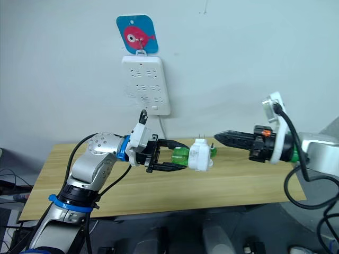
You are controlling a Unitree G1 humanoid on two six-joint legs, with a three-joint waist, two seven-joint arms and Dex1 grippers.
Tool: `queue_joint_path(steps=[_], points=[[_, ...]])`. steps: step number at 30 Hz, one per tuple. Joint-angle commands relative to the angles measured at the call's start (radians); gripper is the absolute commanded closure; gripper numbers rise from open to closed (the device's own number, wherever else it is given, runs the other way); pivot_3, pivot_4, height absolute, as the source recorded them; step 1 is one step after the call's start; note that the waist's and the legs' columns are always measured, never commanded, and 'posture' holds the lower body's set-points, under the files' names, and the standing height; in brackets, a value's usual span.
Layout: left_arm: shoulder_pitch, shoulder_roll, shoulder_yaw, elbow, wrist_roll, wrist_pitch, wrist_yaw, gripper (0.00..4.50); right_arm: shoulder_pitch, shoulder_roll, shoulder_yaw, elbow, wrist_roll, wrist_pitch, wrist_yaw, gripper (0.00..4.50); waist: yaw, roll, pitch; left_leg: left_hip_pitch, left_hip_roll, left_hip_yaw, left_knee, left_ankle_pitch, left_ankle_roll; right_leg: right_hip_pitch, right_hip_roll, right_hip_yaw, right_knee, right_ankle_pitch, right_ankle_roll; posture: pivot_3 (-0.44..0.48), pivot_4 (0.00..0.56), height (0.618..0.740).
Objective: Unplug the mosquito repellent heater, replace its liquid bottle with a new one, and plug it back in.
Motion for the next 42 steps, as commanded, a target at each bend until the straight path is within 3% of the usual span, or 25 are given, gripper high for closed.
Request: queue_joint_path(steps=[1,17,42], points=[[-0.006,-0.010,0.000,-0.043,-0.020,-0.006,-0.001,2.22,-0.064,0.036,0.045,0.050,-0.036,0.019,-0.008,4.50,0.001,0.000,0.000,0.000,0.000,0.000,0.000,0.000,0.000,0.000,-0.001,0.000,0.000,0.000,0.000,-0.219,0.166,0.723],[0.013,-0.029,0.006,-0.108,-0.047,0.032,0.023,2.22,-0.132,0.132,0.103,0.125,-0.122,0.140,0.032,4.50,0.004,0.000,0.000,0.000,0.000,-0.001,0.000,0.000,0.000,0.000,-0.002,-0.001,0.000,0.000,0.000,-0.198,0.170,0.723],[0.016,-0.032,-0.006,-0.128,-0.037,0.017,0.023,2.22,-0.152,0.195,0.119,0.164,-0.239,0.268,0.053,4.50,0.011,0.000,0.000,0.000,-0.001,0.000,0.000,0.000,0.001,0.000,-0.002,-0.001,0.000,0.000,0.000,-0.186,0.161,0.723]])
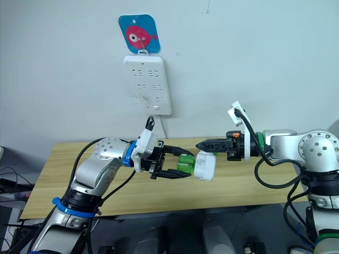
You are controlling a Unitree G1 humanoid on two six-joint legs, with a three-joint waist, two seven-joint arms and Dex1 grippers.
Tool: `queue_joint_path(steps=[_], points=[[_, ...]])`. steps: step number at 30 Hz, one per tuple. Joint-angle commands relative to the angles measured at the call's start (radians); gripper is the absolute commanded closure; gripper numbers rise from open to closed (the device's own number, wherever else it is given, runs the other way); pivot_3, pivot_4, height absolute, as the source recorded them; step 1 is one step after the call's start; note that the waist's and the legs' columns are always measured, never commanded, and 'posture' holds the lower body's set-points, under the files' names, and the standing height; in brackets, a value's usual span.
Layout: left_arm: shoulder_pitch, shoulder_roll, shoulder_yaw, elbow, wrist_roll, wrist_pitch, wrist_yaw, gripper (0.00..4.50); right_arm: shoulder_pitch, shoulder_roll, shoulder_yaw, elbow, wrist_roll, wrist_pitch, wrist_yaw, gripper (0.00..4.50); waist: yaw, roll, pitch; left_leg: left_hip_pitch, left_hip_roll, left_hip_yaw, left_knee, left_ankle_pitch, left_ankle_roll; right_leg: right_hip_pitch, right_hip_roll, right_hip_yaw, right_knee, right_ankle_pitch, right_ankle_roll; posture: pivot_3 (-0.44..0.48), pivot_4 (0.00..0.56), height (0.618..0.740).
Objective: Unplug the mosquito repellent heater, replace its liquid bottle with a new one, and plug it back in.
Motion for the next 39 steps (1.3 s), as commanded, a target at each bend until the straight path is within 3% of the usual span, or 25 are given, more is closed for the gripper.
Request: queue_joint_path(steps=[1,25,30,33,39], points=[[-0.017,-0.016,0.023,-0.072,-0.039,-0.033,0.004,2.22,0.005,0.008,0.018,-0.002,-0.028,0.037,-0.001,4.50,0.000,0.000,0.000,0.000,0.000,0.000,0.000,0.000,0.000,0.000,0.000,0.000,0.000,0.000,0.000,-0.186,0.161,0.723],[-0.024,-0.024,0.022,-0.050,-0.022,-0.059,0.009,2.22,0.015,0.036,-0.013,0.002,-0.078,0.065,-0.014,4.50,0.000,0.000,0.000,0.000,0.000,0.000,0.000,0.000,0.000,0.000,0.000,0.000,0.000,0.000,0.000,-0.194,0.155,0.723],[-0.007,-0.040,0.044,0.019,0.014,-0.085,0.078,2.22,-0.006,0.044,-0.164,-0.025,-0.030,-0.050,-0.036,4.50,0.000,0.000,0.000,0.000,0.000,0.000,0.000,0.000,0.000,0.000,0.000,0.000,0.000,0.000,0.000,-0.202,0.158,0.723],[-0.003,-0.097,0.095,0.076,0.008,-0.070,0.204,2.22,0.048,0.009,-0.279,-0.080,0.041,-0.100,-0.105,3.94,0.005,0.000,0.000,0.000,0.000,0.000,0.000,0.000,0.000,0.000,-0.001,0.000,0.000,0.000,0.000,-0.218,0.160,0.723],[0.017,-0.215,0.144,0.118,0.007,-0.064,0.396,2.22,0.347,0.025,-0.421,-0.315,0.142,-0.257,-0.365,1.75,0.005,0.000,0.000,-0.001,-0.001,-0.001,0.000,0.000,0.000,0.000,-0.001,0.001,-0.001,0.000,0.000,-0.252,0.166,0.723]])
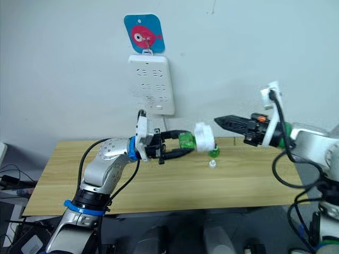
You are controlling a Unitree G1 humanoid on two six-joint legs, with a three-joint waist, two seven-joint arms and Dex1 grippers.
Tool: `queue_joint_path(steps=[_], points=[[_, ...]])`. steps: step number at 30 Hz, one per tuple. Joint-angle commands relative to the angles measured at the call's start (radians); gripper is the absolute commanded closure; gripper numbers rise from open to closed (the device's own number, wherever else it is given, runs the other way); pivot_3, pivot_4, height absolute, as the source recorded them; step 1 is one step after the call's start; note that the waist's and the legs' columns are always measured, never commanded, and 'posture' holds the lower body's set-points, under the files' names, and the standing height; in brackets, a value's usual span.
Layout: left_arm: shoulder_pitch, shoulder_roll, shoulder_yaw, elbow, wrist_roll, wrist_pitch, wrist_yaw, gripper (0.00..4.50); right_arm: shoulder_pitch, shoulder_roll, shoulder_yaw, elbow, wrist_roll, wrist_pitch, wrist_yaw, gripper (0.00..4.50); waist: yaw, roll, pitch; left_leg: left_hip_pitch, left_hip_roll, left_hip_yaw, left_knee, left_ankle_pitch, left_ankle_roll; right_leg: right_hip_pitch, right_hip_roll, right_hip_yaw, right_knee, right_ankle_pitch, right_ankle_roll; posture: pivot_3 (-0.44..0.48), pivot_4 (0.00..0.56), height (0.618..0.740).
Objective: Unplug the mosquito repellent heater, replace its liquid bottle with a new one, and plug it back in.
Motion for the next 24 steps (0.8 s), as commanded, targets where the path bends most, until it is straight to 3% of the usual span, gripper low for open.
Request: queue_joint_path(steps=[1,5,13,24], points=[[-0.004,-0.066,0.031,0.000,-0.007,-0.005,0.111,2.23,0.166,0.034,-0.081,-0.160,0.061,-0.119,-0.154,1.38,0.000,0.000,0.000,0.000,0.000,0.000,0.000,0.000,0.000,0.000,0.000,0.000,0.000,0.000,0.000,-0.262,0.167,0.723],[-0.011,-0.120,0.041,0.009,-0.016,0.014,0.185,2.23,0.313,0.125,-0.037,-0.272,0.122,-0.260,-0.316,0.03,-0.014,0.001,0.000,0.001,0.000,0.002,0.001,0.000,0.000,0.000,0.001,0.000,0.001,0.000,0.002,-0.278,0.168,0.723],[0.004,-0.150,0.023,-0.020,-0.014,0.003,0.210,2.23,0.289,0.330,0.146,-0.310,0.073,-0.464,-0.564,0.00,-0.052,0.002,-0.002,0.001,0.001,0.002,0.000,0.000,0.000,0.000,0.003,0.001,0.001,-0.001,0.007,-0.266,0.163,0.723],[0.038,-0.171,-0.006,-0.093,-0.022,0.017,0.231,2.23,0.170,0.462,0.284,-0.255,0.040,-0.569,-0.615,0.00,-0.050,0.002,-0.002,0.001,0.000,0.001,0.000,0.000,0.000,0.000,0.003,0.002,0.000,-0.001,0.007,-0.237,0.159,0.723]])
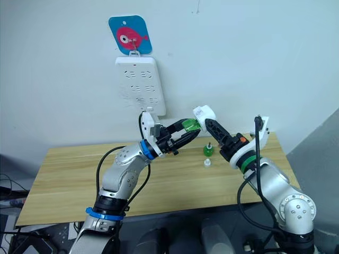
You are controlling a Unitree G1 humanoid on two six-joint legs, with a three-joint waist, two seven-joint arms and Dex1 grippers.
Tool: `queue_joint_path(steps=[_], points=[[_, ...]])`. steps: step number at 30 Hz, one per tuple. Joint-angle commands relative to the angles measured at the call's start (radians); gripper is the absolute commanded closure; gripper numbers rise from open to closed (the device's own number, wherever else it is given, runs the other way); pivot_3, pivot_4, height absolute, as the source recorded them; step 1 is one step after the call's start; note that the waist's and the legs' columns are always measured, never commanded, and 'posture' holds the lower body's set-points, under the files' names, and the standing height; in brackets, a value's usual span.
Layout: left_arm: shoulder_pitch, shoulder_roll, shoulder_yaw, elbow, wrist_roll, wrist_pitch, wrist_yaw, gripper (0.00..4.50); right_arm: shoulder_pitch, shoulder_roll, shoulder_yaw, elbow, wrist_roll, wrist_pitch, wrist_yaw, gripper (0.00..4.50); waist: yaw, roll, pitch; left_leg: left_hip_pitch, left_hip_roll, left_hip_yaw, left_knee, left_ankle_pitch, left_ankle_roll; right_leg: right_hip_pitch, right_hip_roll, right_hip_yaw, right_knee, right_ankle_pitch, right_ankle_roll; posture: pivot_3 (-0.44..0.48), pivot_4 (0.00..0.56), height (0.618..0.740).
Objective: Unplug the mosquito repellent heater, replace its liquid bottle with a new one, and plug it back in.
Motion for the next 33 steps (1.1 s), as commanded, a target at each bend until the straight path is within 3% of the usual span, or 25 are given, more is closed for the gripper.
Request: queue_joint_path(steps=[1,11,17,27,33], points=[[-0.004,-0.010,-0.008,-0.067,-0.021,0.003,0.004,2.23,-0.039,0.018,0.018,0.005,-0.018,-0.031,0.003,0.00,0.000,0.000,0.000,0.000,0.000,0.000,0.000,0.000,0.000,0.000,0.000,0.000,0.000,0.000,0.000,-0.236,0.158,0.723],[0.020,0.004,-0.021,-0.109,-0.048,0.032,-0.003,2.23,-0.094,0.082,0.038,0.068,-0.045,-0.054,0.011,0.00,0.000,0.000,0.000,0.000,0.000,-0.001,0.000,0.000,0.000,0.000,0.000,0.000,0.000,0.002,-0.004,-0.219,0.159,0.723],[0.033,0.017,-0.028,-0.115,-0.044,0.027,-0.011,2.23,-0.108,0.096,0.034,0.075,-0.040,-0.062,0.019,1.38,0.001,0.000,0.000,0.000,0.000,-0.001,0.000,0.000,0.000,0.000,0.000,0.000,0.000,0.002,-0.004,-0.214,0.156,0.723],[0.055,0.038,-0.019,-0.133,-0.072,0.057,-0.011,2.23,-0.096,0.111,0.040,0.058,-0.023,-0.063,0.024,1.38,0.002,0.000,0.000,0.000,0.000,-0.001,0.000,0.000,0.000,0.000,0.000,0.000,0.000,0.002,-0.004,-0.200,0.147,0.723],[0.122,0.196,0.042,-0.143,-0.035,0.066,-0.027,0.21,-0.108,-0.017,0.019,0.032,-0.044,-0.002,0.082,1.39,0.001,0.002,-0.001,0.000,0.001,-0.001,-0.001,0.000,0.000,0.000,0.000,0.000,0.000,0.002,-0.004,-0.198,0.153,0.723]])
